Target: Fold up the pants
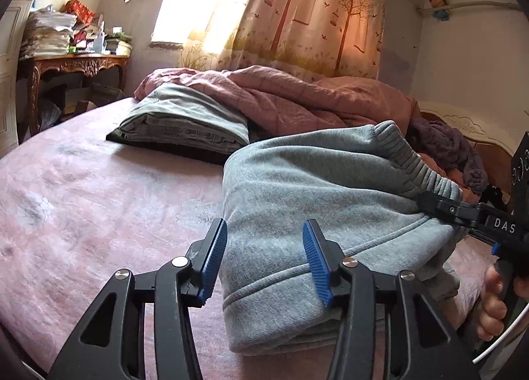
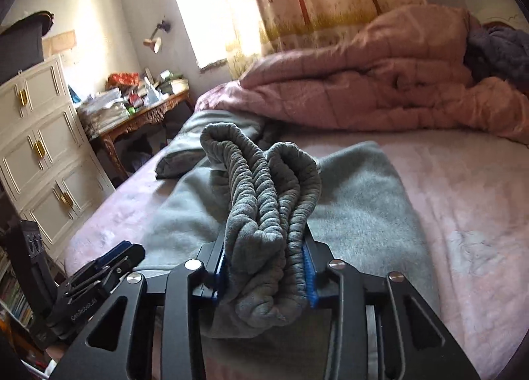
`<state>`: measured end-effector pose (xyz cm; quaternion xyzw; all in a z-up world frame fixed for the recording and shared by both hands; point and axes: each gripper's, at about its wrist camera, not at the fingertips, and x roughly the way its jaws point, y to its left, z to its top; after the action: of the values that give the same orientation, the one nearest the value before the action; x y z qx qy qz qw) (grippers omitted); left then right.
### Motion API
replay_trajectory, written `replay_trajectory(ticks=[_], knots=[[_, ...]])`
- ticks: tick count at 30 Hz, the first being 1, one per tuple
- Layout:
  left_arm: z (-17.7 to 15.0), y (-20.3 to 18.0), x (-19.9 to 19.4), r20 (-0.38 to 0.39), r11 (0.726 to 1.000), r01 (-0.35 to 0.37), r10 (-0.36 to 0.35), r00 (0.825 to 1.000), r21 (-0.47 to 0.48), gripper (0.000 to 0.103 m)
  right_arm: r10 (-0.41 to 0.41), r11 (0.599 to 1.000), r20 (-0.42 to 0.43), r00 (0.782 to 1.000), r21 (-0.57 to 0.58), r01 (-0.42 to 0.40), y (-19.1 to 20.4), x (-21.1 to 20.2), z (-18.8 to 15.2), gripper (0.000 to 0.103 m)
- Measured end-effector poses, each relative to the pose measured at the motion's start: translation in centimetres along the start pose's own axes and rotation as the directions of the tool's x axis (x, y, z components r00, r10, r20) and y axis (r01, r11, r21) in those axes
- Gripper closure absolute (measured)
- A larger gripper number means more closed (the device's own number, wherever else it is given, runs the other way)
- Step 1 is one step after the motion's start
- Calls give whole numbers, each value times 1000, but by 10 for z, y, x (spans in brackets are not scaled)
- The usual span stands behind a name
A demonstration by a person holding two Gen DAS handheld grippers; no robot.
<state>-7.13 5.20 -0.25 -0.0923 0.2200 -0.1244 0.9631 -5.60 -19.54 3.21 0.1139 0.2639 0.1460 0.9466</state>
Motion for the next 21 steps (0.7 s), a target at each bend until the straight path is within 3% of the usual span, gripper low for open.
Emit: replay_trajectory(ticks=[4,6,8,9,12,13,14,21], knots=[[4,-8,-9,27,999,7,-8,1000,36,57,-15,1000,33,999,-13,15,13,-25,-4,66],[3,-8,-2,-6,999,17,-17,1000,35,57,-59,997,27,998,-52,60,17,-21,-13,66],[-3,-10,15,-87,998,-4,9,996,59,57,-118,990,22,993,-80,119,12,-4,-26,64],[-7,-10,19,-93,997,-19,26,995,68,57,-141,984,17,990,-105,142,9,7,-33,63],[-8,-13,16,-68,996,-33,39,997,85,57,-185,969,86,979,-149,196,6,13,-46,45],[-7,-12,14,-58,996,-23,27,998,80,57,-211,958,114,971,-175,229,9,8,-46,35],[-6,-11,11,-48,997,-7,10,999,72,57,-224,949,131,966,-196,247,11,4,-43,33],[6,-36,-4,-15,987,100,-99,995,129,56,-88,980,144,986,-165,112,-14,-38,-24,33]])
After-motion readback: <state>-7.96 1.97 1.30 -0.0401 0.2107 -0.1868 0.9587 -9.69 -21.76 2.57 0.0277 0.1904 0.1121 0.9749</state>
